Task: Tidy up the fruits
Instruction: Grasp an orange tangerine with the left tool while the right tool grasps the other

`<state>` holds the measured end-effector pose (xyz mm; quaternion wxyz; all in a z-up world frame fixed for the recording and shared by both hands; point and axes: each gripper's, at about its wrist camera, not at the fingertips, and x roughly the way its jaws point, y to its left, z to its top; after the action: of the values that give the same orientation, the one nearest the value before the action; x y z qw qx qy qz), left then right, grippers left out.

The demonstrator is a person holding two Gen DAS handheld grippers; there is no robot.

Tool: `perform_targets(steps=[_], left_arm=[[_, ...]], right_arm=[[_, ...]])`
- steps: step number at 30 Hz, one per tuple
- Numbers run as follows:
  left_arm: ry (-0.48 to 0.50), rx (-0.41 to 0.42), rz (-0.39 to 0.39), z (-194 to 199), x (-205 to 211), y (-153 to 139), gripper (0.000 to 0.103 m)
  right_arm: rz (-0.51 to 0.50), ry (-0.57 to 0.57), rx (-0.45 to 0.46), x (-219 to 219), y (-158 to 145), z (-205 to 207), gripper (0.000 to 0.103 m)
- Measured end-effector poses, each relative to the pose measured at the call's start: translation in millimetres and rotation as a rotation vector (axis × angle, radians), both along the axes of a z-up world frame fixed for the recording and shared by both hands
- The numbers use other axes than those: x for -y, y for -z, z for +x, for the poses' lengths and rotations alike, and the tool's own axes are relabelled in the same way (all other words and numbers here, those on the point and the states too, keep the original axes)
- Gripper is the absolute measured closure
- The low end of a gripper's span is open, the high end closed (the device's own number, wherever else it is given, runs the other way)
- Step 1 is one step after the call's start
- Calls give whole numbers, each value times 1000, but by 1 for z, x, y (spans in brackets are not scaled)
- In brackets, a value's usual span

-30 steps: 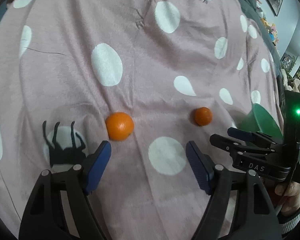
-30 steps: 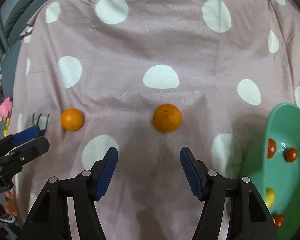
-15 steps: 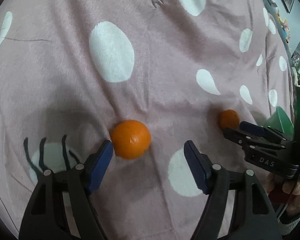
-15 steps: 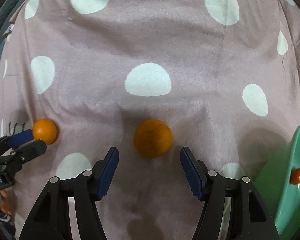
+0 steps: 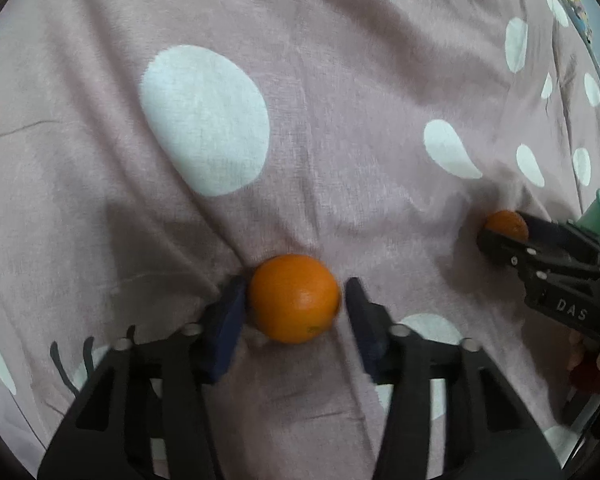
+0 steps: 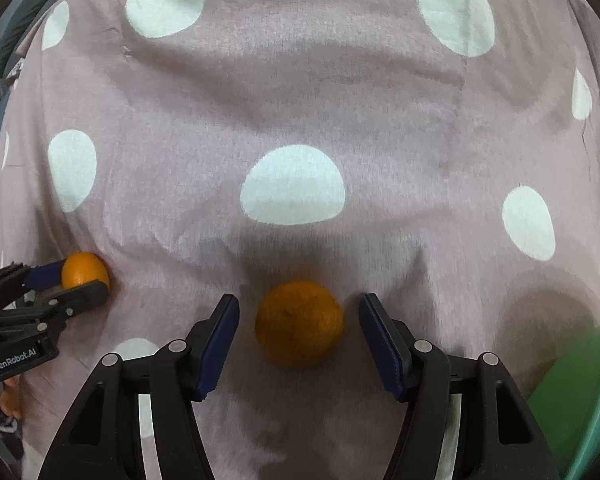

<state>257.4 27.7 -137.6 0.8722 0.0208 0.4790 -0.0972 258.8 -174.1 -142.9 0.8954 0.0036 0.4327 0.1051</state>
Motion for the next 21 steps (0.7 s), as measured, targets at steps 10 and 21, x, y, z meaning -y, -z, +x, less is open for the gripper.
perform_targets(steps=[10,21], left_arm=[[23,-19,-38,-8,-15,2,58],[23,48,-61,-51,-28,-37,58]], right_arm=[[-62,22,20,-9,7,2,60],[32,-14,57,9,-24,-36,60]])
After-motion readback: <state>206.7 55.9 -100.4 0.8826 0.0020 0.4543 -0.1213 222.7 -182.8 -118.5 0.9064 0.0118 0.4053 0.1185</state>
